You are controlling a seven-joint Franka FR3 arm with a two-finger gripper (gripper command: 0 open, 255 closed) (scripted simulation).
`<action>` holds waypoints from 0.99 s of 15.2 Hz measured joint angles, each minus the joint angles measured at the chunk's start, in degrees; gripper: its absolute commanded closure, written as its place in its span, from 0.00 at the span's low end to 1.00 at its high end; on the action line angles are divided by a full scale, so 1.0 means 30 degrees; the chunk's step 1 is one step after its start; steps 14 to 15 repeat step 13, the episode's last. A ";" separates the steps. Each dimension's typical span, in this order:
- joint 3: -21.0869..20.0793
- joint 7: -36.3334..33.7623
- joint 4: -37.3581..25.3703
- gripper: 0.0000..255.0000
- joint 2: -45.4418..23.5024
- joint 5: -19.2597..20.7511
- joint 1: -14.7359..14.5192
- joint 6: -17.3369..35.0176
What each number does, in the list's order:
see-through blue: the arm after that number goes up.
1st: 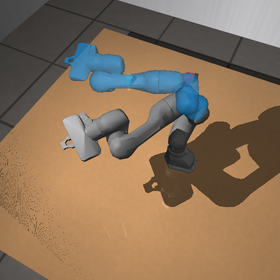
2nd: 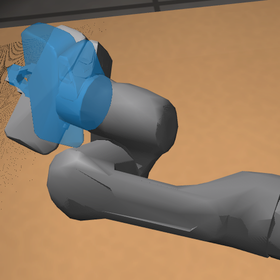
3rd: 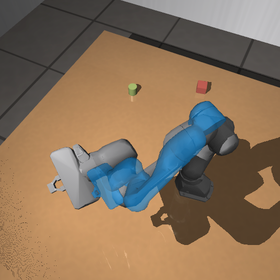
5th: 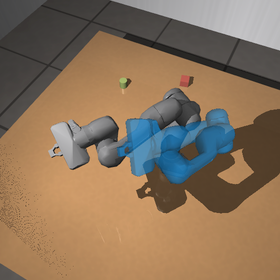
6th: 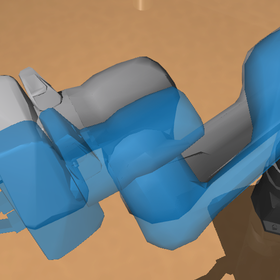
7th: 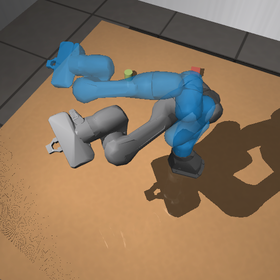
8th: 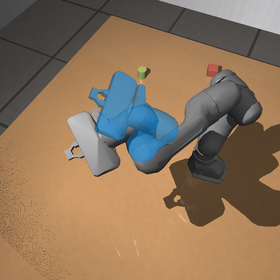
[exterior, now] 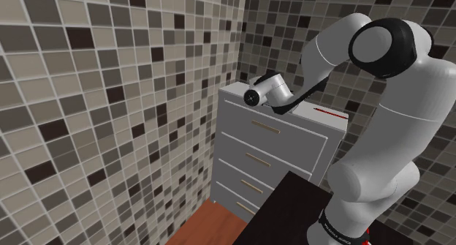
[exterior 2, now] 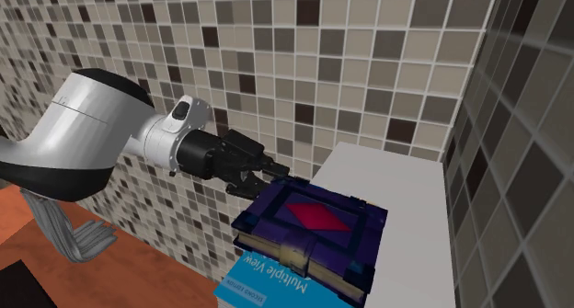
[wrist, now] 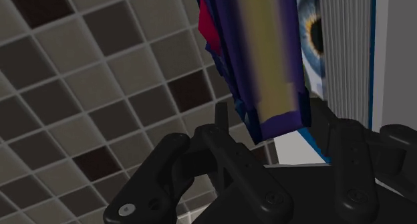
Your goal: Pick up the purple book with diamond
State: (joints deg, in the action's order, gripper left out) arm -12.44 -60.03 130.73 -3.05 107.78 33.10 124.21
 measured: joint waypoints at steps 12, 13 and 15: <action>0.0104 0.2752 -0.0553 1.00 0.1911 -0.1793 0.0112 0.1049; 0.0130 0.2911 -0.0603 1.00 0.2003 -0.1873 0.0133 0.1128; 0.0130 0.2911 -0.0603 1.00 0.2003 -0.1873 0.0133 0.1128</action>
